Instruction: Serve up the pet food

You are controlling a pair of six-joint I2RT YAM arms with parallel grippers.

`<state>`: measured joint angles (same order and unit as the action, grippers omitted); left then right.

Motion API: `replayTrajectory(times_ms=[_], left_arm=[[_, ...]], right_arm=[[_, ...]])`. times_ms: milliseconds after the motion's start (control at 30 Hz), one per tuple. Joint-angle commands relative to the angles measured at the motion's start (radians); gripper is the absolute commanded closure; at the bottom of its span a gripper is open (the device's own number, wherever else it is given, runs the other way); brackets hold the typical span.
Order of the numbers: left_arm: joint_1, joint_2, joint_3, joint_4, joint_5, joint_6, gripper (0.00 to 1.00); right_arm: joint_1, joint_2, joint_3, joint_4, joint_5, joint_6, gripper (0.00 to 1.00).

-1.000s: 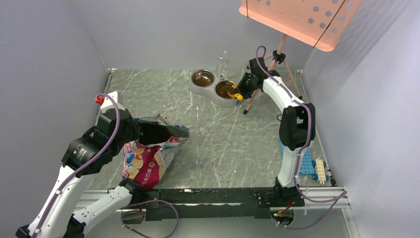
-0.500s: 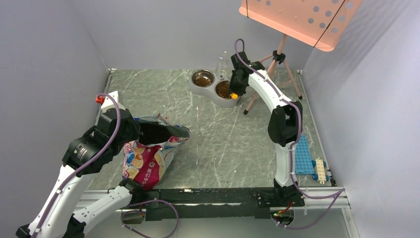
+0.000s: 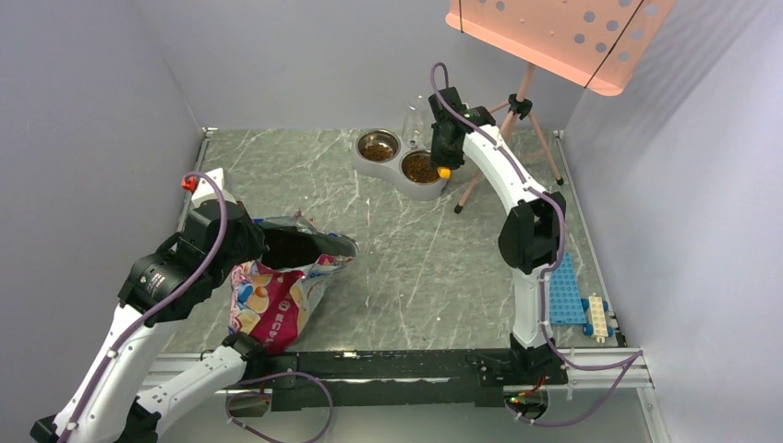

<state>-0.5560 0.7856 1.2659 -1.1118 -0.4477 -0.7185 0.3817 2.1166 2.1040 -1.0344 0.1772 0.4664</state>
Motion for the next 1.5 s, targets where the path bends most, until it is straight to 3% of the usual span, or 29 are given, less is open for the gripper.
replayTrajectory(times_ms=[0, 233, 333, 433, 600, 767, 900, 1100, 1267, 1300, 1467], left_arm=[[-0.004, -0.009, 0.016, 0.043, 0.035, 0.003, 1.00], [-0.004, -0.021, -0.008, 0.055, 0.061, 0.003, 1.00], [-0.003, -0.017, -0.012, 0.072, 0.072, 0.014, 1.00], [-0.003, -0.004, -0.016, 0.080, 0.084, 0.018, 1.00], [-0.004, 0.012, -0.032, 0.096, 0.103, 0.013, 1.00], [-0.003, 0.024, -0.031, 0.099, 0.106, 0.015, 1.00], [-0.003, 0.031, -0.026, 0.106, 0.118, 0.015, 1.00], [-0.002, 0.032, -0.017, 0.120, 0.148, 0.025, 1.00], [-0.002, 0.029, -0.023, 0.134, 0.192, 0.025, 1.00], [-0.003, 0.029, -0.023, 0.136, 0.200, 0.026, 1.00], [-0.004, 0.033, -0.026, 0.145, 0.221, 0.027, 1.00]], right_arm=[[0.001, -0.085, 0.030, -0.003, -0.044, -0.049, 1.00], [0.002, -0.409, -0.256, 0.161, -0.373, -0.077, 1.00], [0.003, -0.559, -0.350, 0.213, -0.618, -0.115, 1.00], [0.017, -0.627, -0.392, 0.187, -0.866, -0.156, 1.00], [0.145, -0.710, -0.467, 0.093, -1.027, -0.192, 1.00], [0.327, -0.743, -0.547, 0.176, -1.004, -0.062, 1.00], [0.433, -0.628, -0.505, 0.146, -0.951, -0.079, 1.00], [0.467, -0.274, -0.087, -0.143, -0.626, -0.095, 1.00], [0.475, 0.055, 0.384, -0.399, -0.542, -0.093, 1.00], [0.481, 0.094, 0.412, -0.431, -0.520, -0.101, 1.00], [0.537, 0.102, 0.215, -0.354, -0.399, -0.125, 1.00]])
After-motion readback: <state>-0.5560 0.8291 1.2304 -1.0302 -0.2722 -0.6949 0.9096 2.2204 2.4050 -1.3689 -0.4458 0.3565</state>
